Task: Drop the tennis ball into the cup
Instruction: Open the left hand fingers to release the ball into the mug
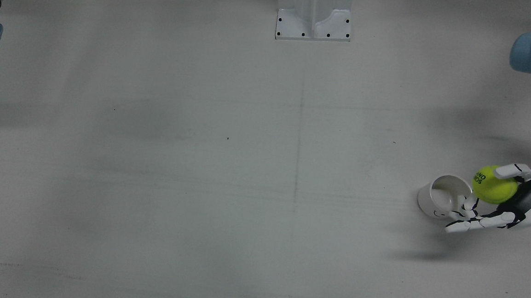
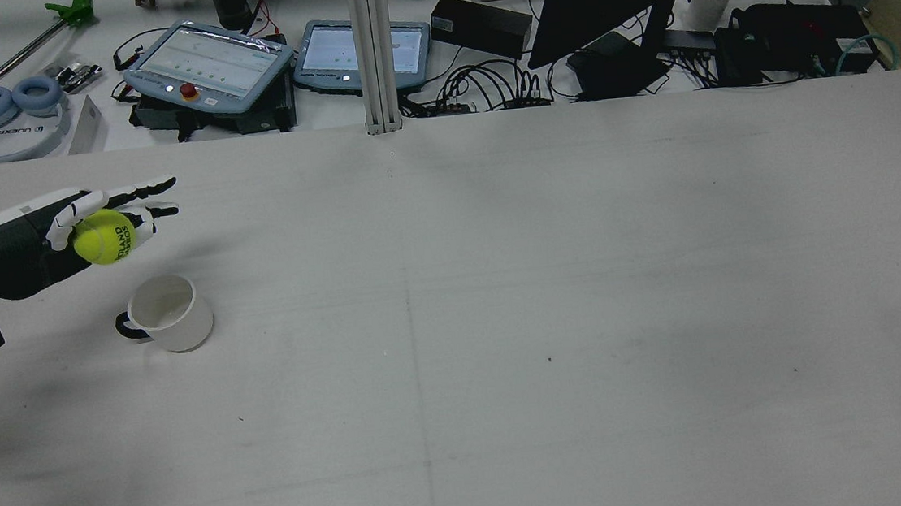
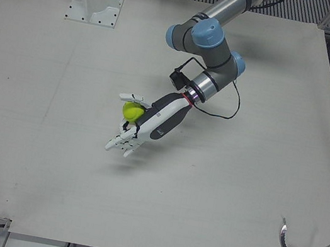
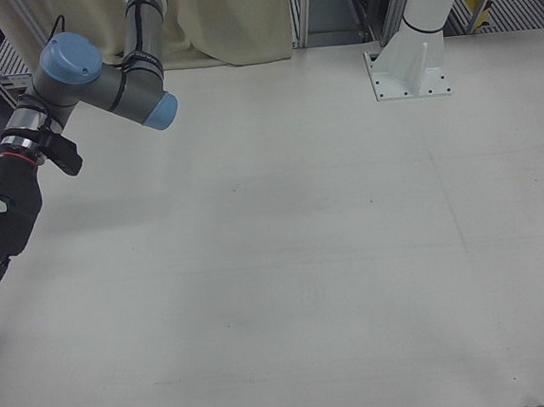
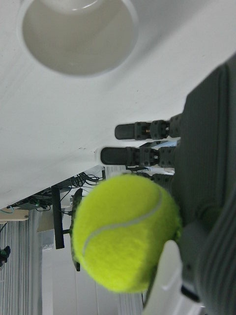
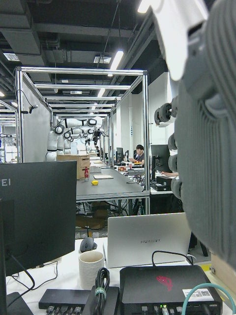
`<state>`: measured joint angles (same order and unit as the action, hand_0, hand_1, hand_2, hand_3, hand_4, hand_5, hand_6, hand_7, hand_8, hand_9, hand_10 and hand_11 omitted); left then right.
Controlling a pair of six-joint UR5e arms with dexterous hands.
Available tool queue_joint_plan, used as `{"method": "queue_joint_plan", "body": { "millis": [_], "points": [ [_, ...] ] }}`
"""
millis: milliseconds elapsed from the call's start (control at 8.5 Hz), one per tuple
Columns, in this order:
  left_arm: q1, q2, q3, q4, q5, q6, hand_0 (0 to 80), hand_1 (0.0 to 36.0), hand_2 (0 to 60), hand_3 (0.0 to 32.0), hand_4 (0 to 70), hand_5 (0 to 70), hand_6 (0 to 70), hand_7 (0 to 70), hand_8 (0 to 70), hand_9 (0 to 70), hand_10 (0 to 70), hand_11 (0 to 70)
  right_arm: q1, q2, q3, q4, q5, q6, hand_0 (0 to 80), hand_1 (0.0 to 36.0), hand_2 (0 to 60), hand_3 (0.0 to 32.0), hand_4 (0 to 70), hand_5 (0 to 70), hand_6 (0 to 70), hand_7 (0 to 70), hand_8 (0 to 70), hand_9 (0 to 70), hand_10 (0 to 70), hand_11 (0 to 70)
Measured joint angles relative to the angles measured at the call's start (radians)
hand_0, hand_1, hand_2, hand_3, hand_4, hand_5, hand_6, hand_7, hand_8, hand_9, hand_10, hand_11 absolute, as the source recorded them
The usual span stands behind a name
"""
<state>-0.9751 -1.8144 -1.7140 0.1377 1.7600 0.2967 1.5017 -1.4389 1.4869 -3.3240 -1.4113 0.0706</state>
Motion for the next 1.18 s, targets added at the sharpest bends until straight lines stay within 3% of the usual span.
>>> {"method": "queue_joint_plan", "body": {
  "millis": [235, 353, 471, 824, 941, 1059, 1176],
  "points": [
    [0.001, 0.006, -0.006, -0.006, 0.001, -0.002, 0.0, 5.1, 25.2, 0.0, 12.5, 0.0, 0.8, 20.0, 0.0, 2.6, 0.0, 0.0, 0.0, 0.0, 0.0, 0.0, 0.0, 0.0, 0.0, 0.0, 0.0, 0.0, 0.0, 0.0, 0.0, 0.0, 0.0, 0.0, 0.0, 0.0],
    [0.0, 0.008, -0.007, -0.007, 0.0, -0.002, 0.0, 2.9, 22.6, 0.0, 9.0, 0.0, 0.7, 13.8, 0.0, 1.3, 0.0, 0.0, 0.0, 0.0, 0.0, 0.001, 0.0, 0.0, 0.0, 0.0, 0.0, 0.0, 0.0, 0.0, 0.0, 0.0, 0.0, 0.0, 0.0, 0.0],
    [0.0, 0.008, -0.008, -0.007, 0.0, -0.002, 0.0, 3.5, 21.4, 0.0, 3.4, 0.0, 0.1, 11.0, 0.0, 0.8, 0.0, 0.0, 0.0, 0.0, 0.0, 0.001, 0.0, 0.0, 0.0, 0.0, 0.0, 0.0, 0.0, 0.0, 0.0, 0.0, 0.0, 0.0, 0.0, 0.0],
    [0.0, 0.01, -0.009, -0.012, 0.0, -0.004, 0.0, 4.7, 22.7, 0.0, 3.1, 0.0, 0.0, 11.6, 0.0, 0.9, 0.0, 0.0, 0.0, 0.0, 0.0, 0.001, 0.0, 0.0, 0.0, 0.0, 0.0, 0.0, 0.0, 0.0, 0.0, 0.0, 0.0, 0.0, 0.0, 0.0],
    [-0.001, 0.01, -0.009, -0.013, 0.0, -0.005, 0.0, 4.6, 16.7, 0.0, 3.5, 0.0, 0.0, 13.5, 0.0, 1.3, 0.0, 0.0, 0.0, 0.0, 0.0, 0.001, 0.0, 0.0, 0.0, 0.0, 0.0, 0.0, 0.0, 0.0, 0.0, 0.0, 0.0, 0.0, 0.0, 0.0],
    [-0.003, 0.011, -0.016, -0.013, 0.0, -0.009, 0.0, 0.5, 0.6, 0.0, 2.8, 0.0, 0.1, 13.0, 0.0, 1.2, 0.0, 0.0, 0.0, 0.0, 0.0, 0.0, 0.0, 0.0, 0.0, 0.0, 0.0, 0.0, 0.0, 0.0, 0.0, 0.0, 0.0, 0.0, 0.0, 0.0],
    [-0.012, 0.01, -0.045, -0.002, 0.001, -0.018, 0.0, 0.0, 1.6, 0.0, 0.9, 0.0, 0.0, 11.3, 0.0, 0.8, 0.0, 0.0, 0.0, 0.0, 0.0, 0.0, 0.0, 0.0, 0.0, 0.0, 0.0, 0.0, 0.0, 0.0, 0.0, 0.0, 0.0, 0.0, 0.0, 0.0]
  ]
}}
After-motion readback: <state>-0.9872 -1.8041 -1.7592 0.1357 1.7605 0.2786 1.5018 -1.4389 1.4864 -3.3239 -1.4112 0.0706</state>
